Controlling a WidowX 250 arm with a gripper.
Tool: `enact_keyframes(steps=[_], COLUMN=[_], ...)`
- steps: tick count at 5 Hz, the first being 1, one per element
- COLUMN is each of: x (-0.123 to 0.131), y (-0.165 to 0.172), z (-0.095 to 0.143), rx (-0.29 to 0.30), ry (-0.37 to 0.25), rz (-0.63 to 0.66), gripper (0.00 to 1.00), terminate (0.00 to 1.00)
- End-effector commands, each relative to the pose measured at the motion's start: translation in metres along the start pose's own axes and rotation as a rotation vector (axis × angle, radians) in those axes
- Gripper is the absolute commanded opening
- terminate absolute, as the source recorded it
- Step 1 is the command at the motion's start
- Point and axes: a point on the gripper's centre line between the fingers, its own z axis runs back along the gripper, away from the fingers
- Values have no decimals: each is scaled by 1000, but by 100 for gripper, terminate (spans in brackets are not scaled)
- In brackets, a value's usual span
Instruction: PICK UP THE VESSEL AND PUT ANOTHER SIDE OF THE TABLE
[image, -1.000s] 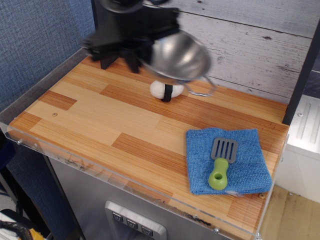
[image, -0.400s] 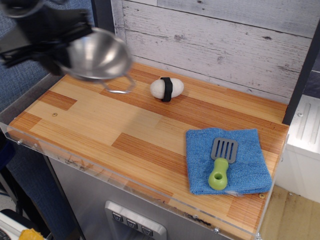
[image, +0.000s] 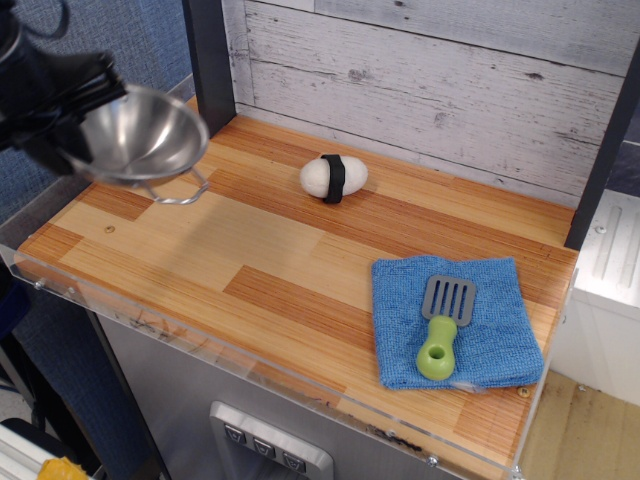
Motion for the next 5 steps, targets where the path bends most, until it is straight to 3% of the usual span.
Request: enact_keyframes(steps=[1, 5], x=[14, 24], y=[31, 37], z=[-27, -86], rx=[19, -65], ry=[-9, 23], rz=[5, -108], gripper=[0, 0], terminate=[0, 0])
